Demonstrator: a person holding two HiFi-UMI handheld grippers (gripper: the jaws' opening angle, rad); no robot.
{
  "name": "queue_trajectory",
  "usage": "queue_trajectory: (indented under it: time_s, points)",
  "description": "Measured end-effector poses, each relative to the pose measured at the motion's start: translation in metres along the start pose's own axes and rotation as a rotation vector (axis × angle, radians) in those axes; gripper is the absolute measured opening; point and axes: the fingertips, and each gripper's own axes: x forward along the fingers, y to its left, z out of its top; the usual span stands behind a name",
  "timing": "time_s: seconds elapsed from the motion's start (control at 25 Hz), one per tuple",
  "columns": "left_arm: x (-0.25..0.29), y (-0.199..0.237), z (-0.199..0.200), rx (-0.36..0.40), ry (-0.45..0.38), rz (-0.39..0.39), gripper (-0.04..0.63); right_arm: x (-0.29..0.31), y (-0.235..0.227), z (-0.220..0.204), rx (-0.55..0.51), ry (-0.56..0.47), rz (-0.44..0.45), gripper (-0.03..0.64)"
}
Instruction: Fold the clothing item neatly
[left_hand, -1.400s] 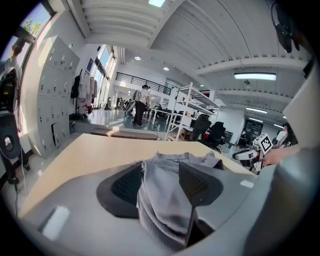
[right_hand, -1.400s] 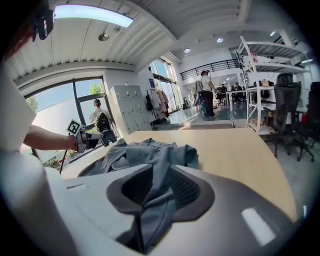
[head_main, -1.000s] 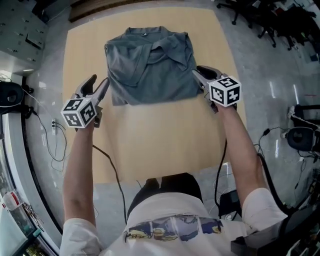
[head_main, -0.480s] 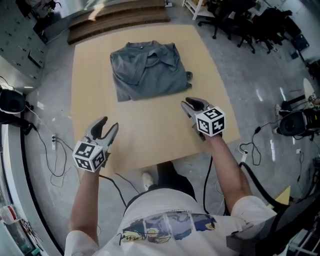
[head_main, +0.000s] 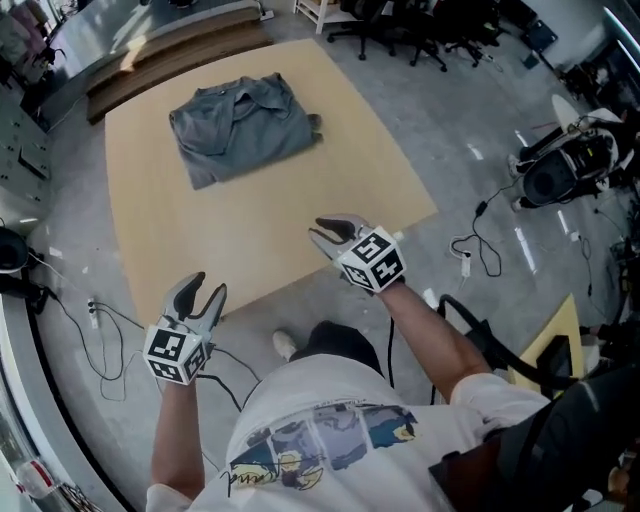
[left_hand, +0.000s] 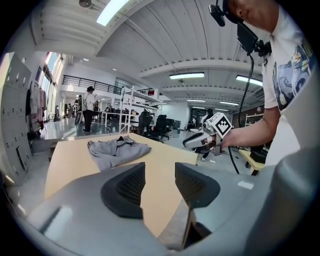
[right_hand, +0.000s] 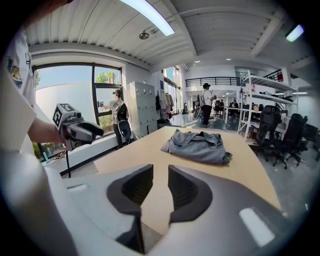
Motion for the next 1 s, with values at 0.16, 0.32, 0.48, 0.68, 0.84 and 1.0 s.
queue_trajectory:
  time_s: [0.16, 0.32, 0.48, 0.68, 0.84, 1.0]
  points:
    - [-0.012, -0.036, -0.005, 0.005, -0.005, -0.022, 0.189, -0.03, 0.024, -0.014, 0.016, -0.009, 0.007, 0.092]
    - [-0.02, -0.074, -0.005, 0.022, -0.013, -0.039, 0.186, -0.067, 0.048, -0.03, 0.007, -0.012, 0.016, 0.092]
    - [-0.027, -0.117, -0.007, 0.017, -0.023, -0.043, 0.183, -0.104, 0.063, -0.053, -0.022, -0.004, 0.029, 0.092]
    - [-0.045, -0.179, -0.015, 0.026, -0.01, -0.054, 0.181, -0.159, 0.087, -0.088, -0.036, -0.006, 0.036, 0.092]
    - [-0.064, -0.219, -0.025, 0.02, 0.0, -0.05, 0.181, -0.199, 0.114, -0.104, -0.07, -0.014, 0.053, 0.092]
    - [-0.078, -0.253, -0.04, -0.006, 0.005, -0.054, 0.181, -0.232, 0.138, -0.122, -0.09, -0.011, 0.072, 0.088]
